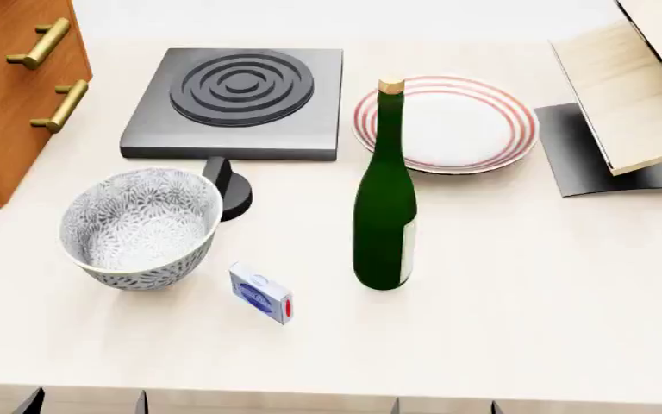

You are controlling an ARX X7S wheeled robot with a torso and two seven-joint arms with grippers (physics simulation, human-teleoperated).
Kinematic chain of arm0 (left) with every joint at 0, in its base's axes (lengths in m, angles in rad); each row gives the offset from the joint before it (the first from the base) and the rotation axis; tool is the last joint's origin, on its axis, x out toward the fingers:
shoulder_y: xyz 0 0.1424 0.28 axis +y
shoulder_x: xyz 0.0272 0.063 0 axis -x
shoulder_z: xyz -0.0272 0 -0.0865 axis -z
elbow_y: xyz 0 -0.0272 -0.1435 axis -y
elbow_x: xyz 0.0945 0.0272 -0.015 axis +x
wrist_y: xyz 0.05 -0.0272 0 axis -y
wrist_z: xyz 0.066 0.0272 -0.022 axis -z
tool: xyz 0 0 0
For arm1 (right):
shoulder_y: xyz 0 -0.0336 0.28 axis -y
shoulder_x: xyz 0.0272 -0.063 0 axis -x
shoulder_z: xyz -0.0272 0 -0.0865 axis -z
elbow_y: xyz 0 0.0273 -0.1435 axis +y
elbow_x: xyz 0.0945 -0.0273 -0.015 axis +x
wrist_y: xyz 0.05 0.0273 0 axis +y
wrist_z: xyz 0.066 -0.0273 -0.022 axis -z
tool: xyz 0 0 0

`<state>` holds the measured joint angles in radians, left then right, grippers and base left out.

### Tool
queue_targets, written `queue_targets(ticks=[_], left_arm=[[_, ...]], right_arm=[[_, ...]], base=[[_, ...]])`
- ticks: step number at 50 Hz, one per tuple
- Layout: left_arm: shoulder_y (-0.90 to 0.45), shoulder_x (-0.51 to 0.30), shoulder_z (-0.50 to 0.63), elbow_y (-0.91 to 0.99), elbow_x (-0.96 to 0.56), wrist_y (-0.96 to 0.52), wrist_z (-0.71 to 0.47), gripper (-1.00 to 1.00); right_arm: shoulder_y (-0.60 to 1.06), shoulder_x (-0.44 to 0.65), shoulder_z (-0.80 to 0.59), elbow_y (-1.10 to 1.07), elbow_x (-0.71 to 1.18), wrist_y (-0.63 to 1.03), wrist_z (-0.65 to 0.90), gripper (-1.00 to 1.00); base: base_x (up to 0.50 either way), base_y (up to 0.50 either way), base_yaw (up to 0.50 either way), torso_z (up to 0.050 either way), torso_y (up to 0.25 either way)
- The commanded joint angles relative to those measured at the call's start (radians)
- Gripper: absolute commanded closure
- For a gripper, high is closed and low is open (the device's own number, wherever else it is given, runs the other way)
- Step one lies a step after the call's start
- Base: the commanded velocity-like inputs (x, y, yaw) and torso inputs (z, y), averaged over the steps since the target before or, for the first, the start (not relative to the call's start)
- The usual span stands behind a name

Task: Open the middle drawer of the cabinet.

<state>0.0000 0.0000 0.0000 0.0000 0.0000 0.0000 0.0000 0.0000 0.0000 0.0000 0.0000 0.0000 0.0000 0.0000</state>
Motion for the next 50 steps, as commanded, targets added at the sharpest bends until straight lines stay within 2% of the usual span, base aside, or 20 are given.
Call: queue_targets(ticks=[1,24,26,27,30,34,37,45,50], left_arm=[[0.000,-0.016,0.018,0.000,-0.015,0.001,-0.019,-1.00],[0.000,-0.070,0.073,0.008,-0.092,0.012,-0.055,-1.00],[0.010,-0.077,0.077,0.010,-0.080,0.074,-0.056,-1.00],[0.017,-0.080,0.077,0.032,-0.127,0.045,-0.028,-1.00],[0.019,-0.086,0.085,0.025,-0.070,0.114,-0.062,-1.00],[0.028,-0.090,0.075,0.087,-0.077,0.090,-0.085,-1.00],[0.042,-0.104,0.096,0.130,-0.032,0.137,-0.094,-1.00],[0.051,-0.136,0.102,0.312,-0.072,0.052,-0.082,-1.00],[0.031,-0.153,0.092,0.432,-0.098,-0.018,-0.086,-1.00]], right_arm=[[0.000,0.015,-0.020,-0.001,0.013,0.002,0.022,-1.00],[-0.004,0.064,-0.080,-0.021,0.079,0.009,0.074,-1.00],[-0.003,0.066,-0.085,-0.023,0.075,0.009,0.082,-1.00],[-0.003,0.068,-0.089,-0.026,0.070,0.010,0.086,-1.00],[-0.004,0.072,-0.092,-0.051,0.065,0.029,0.102,-1.00],[-0.008,0.077,-0.095,-0.119,0.084,0.074,0.108,-1.00],[-0.011,0.080,-0.100,-0.172,0.081,0.097,0.122,-1.00],[0.001,0.091,-0.106,-0.318,0.071,0.172,0.162,-1.00],[0.027,0.106,-0.118,-0.473,0.055,0.275,0.183,-1.00]], base=[[0.00,0.00,0.00,0.000,0.000],[0.00,0.00,0.00,0.000,0.000],[0.00,0.00,0.00,0.000,0.000],[0.00,0.00,0.00,0.000,0.000],[0.00,0.00,0.00,0.000,0.000],[0.00,0.00,0.00,0.000,0.000],[0.00,0.00,0.00,0.000,0.000],[0.00,0.00,0.00,0.000,0.000],[0.00,0.00,0.00,0.000,0.000]])
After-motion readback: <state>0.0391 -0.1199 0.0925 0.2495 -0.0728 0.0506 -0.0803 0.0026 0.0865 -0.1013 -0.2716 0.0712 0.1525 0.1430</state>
